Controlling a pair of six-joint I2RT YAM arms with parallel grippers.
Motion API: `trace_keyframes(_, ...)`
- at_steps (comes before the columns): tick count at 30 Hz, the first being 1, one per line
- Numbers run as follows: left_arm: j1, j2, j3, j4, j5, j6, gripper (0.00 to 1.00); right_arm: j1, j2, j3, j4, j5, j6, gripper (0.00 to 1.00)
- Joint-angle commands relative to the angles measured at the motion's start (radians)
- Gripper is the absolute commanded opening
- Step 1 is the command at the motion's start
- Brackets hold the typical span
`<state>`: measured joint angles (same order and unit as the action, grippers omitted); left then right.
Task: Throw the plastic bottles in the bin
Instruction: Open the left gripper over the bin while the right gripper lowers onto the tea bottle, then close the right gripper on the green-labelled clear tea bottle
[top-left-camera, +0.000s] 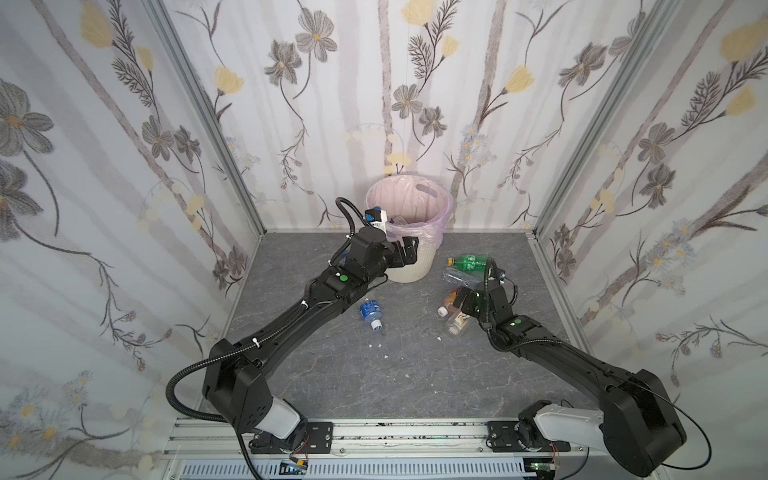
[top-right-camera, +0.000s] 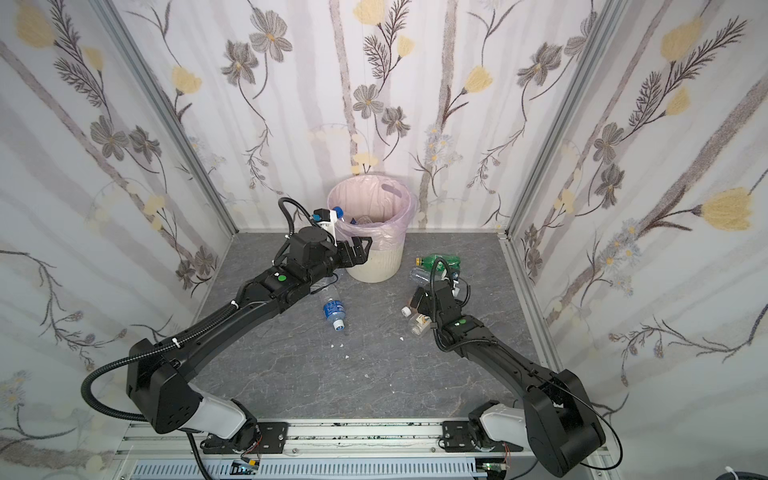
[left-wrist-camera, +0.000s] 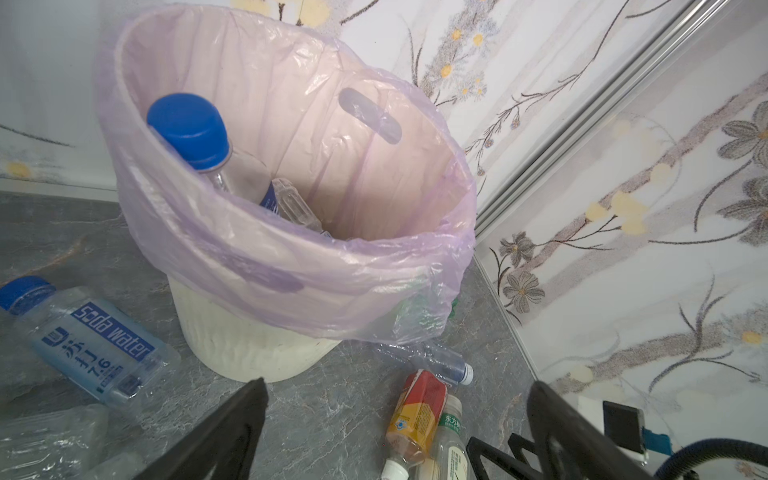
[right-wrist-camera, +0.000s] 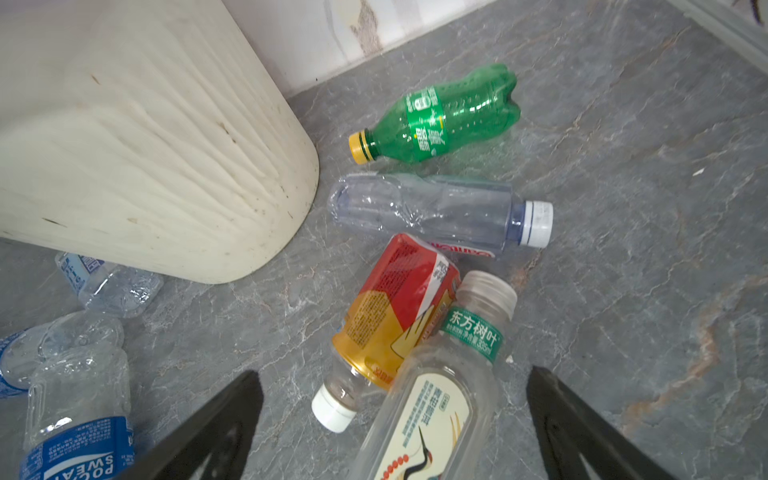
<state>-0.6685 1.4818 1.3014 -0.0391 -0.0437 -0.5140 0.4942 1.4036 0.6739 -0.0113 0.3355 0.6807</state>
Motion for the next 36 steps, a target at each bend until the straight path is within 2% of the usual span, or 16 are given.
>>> trace_keyframes(1,-0.001,-0.042,-0.068,0.081,-0.006,-0.033,1.0,0.0,0.016,-0.028,0.011,-0.063,0.063,1.0)
trace_keyframes(7,0.0,-0.084,-0.112,0.11,-0.016,-0.024,1.0,0.002,0.045,-0.057,0.016,-0.084,0.093,0.98)
trace_keyframes(15,0.0,-0.068,-0.115,0.119,0.017,-0.035,1.0,0.002,0.098,-0.077,0.045,-0.115,0.108,0.95)
trace_keyframes(36,-0.002,-0.07,-0.133,0.125,0.01,-0.034,1.0,0.002,0.156,-0.101,0.088,-0.158,0.117,0.86)
